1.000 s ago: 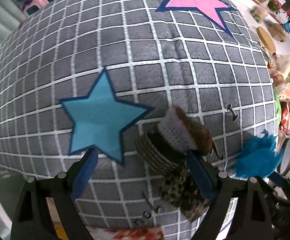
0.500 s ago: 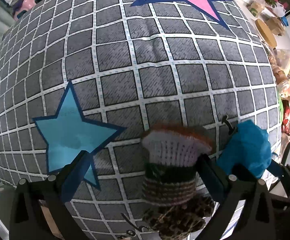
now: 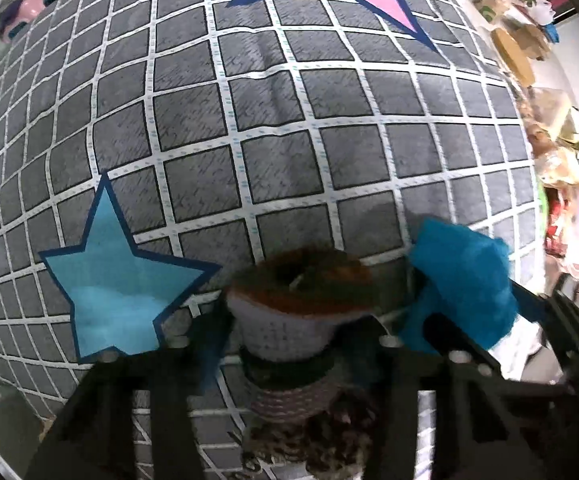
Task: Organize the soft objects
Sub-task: 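Carry the knit sock in the left tool while the right tool carries the tissue over the box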
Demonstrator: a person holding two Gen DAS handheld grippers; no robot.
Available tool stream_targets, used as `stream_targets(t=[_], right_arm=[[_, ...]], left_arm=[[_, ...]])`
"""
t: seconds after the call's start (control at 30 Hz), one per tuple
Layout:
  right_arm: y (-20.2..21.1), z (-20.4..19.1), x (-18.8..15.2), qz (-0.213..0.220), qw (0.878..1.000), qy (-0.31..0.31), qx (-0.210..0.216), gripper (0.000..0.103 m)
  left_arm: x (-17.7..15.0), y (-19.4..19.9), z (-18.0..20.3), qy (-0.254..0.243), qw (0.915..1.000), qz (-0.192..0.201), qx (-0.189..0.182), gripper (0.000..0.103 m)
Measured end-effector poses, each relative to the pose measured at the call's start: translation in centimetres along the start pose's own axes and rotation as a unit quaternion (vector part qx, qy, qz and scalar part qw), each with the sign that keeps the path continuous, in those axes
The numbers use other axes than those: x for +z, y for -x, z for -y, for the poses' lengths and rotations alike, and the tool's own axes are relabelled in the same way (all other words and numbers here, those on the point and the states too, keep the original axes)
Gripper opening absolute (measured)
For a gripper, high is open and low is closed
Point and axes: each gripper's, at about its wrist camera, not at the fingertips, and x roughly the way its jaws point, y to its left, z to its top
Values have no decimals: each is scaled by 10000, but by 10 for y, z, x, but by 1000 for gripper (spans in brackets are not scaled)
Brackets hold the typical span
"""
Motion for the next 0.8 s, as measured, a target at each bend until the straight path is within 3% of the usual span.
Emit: stream_targets(t=[0.07,0.27,0.33,0.37,0.47,0.8], right_arm=[[0,-11,5,5,10000,74,15,81],[-10,-45,26,-107,9992,359,-159,78],[-11,-55,30,-119,9978,529,-382,65],[-10,-60,31,-97,9969,624,-474,48],[-6,-72,36,-182,9971,656,-341,39],[60,-117,38,154,9968,786,-50,39]], left_arm=[[0,4,-5,61,9999,-16,-87,43],[-3,18,-30,398,9991,117,78,42],[-5,26,-37,469,9986,189,149,42],[-8,30,-40,494,9984,231,180,42],[-15,47,-44,565,9973,364,280,42],[-81,108,-63,556,9954,683,367,42]])
